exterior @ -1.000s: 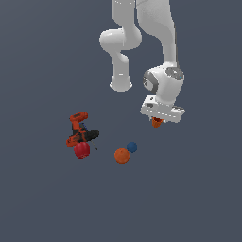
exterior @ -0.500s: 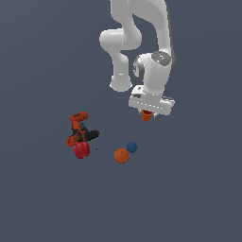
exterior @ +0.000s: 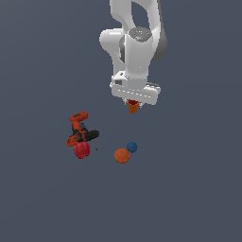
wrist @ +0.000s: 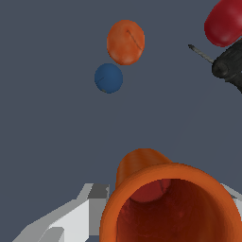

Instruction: Pick up a designated object from a clutter of objects.

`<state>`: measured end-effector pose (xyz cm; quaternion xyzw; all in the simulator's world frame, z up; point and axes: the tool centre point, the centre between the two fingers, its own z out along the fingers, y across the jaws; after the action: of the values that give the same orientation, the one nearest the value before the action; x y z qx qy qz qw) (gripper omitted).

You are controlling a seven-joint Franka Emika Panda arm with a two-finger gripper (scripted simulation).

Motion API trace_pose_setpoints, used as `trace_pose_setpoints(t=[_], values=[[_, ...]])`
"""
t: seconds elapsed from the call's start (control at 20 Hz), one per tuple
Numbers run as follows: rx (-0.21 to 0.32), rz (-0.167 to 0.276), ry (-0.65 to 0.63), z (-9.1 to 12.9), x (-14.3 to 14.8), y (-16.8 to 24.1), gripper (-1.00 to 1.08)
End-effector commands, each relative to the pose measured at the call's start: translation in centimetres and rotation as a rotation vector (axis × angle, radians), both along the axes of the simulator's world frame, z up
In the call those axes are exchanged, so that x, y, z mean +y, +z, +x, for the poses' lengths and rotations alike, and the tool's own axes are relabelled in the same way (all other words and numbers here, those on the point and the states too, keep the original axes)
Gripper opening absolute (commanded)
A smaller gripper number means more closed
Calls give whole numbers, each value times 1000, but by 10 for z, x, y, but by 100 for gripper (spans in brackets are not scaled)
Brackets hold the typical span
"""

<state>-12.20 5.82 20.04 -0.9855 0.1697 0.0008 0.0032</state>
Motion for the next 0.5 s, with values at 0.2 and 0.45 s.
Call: trace_pose_setpoints(t=[0.2,0.45], values=[[0,2,0,0,-59,52,-100],[0,1,-1,1,-105,91,-100]])
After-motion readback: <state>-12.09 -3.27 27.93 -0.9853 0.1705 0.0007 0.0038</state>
